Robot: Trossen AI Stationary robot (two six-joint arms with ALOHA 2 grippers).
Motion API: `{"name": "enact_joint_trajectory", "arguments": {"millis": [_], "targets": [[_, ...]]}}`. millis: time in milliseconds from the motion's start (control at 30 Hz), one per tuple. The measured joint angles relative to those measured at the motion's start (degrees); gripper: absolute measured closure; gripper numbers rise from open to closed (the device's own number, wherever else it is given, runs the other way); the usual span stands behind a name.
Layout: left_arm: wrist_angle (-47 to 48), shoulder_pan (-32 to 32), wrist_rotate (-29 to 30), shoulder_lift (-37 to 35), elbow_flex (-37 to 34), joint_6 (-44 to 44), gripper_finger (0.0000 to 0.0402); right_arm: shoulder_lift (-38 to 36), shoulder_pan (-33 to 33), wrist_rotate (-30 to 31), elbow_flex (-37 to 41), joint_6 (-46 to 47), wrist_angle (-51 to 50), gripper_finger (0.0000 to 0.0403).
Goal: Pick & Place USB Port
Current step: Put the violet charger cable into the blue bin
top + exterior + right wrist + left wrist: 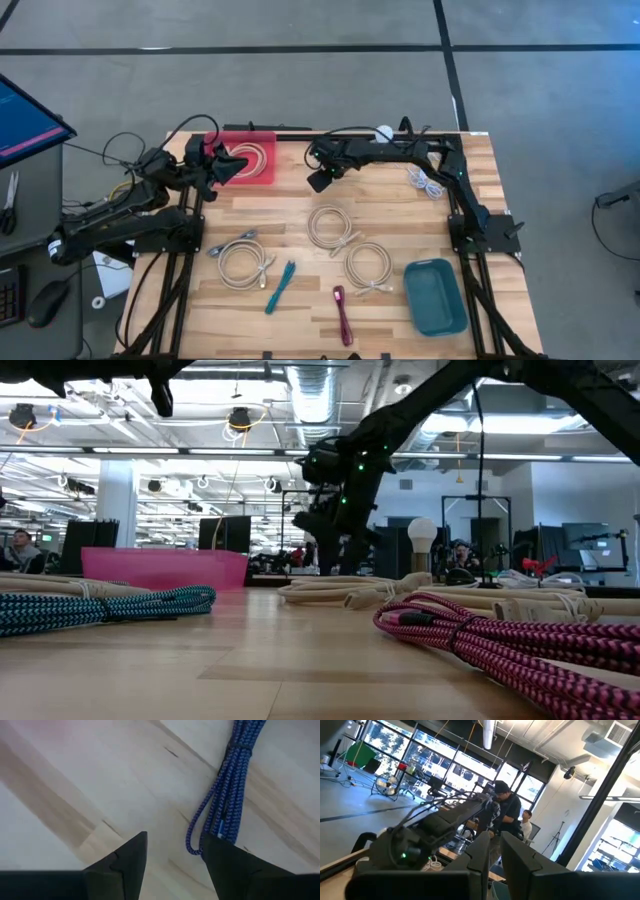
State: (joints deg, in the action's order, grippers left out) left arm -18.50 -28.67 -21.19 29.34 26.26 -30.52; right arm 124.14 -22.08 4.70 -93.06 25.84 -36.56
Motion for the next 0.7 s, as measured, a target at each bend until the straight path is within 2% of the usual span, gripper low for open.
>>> {"name": "enact_joint_trajectory", "arguments": {"millis": [300,700], "targets": [[0.0,0.0,0.0,0.0,0.0,0.0,0.0356,-0.7,0.3,2.9,0.2,-0.4,1.7,0.0223],[0.0,0.0,0.0,0.0,0.0,0.0,0.0356,-0.9,0.3,2.6,-8.2,-3.7,-3.4,0.0233]]}}
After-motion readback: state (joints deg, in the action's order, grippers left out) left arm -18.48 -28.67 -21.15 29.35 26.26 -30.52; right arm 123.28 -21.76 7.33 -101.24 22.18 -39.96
